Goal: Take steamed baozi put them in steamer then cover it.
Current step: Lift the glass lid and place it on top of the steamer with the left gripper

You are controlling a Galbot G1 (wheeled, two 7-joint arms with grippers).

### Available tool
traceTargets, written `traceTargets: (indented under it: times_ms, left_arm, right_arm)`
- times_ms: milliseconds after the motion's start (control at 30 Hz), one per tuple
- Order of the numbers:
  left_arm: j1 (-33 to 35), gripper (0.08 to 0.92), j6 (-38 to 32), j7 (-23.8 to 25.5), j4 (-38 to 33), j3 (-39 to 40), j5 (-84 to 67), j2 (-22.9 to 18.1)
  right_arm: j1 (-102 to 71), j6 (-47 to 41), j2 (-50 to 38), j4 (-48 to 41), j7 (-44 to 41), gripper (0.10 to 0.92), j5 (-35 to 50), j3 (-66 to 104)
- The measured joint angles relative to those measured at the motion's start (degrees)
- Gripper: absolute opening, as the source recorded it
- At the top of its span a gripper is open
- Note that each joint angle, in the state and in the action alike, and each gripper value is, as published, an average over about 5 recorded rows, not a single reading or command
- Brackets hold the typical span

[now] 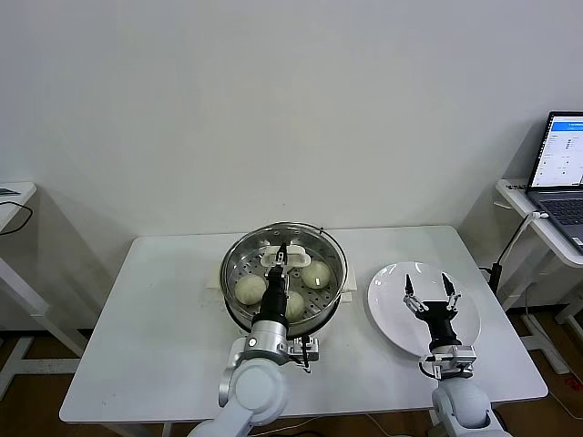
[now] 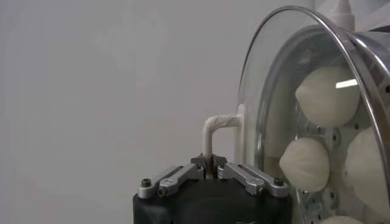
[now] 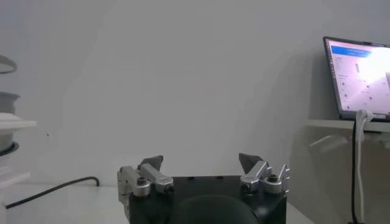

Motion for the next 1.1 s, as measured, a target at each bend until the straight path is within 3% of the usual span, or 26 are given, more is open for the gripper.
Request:
traceTargets:
  times_ms: [1100]
  left_arm:
    - [0.0,0.181,-0.6,-0.4,4.5,-0.9,3.6,-2.2]
  right_arm:
    - [0.6,0.1,0.3,-0.6,0.0,0.823,-0.3,-0.5]
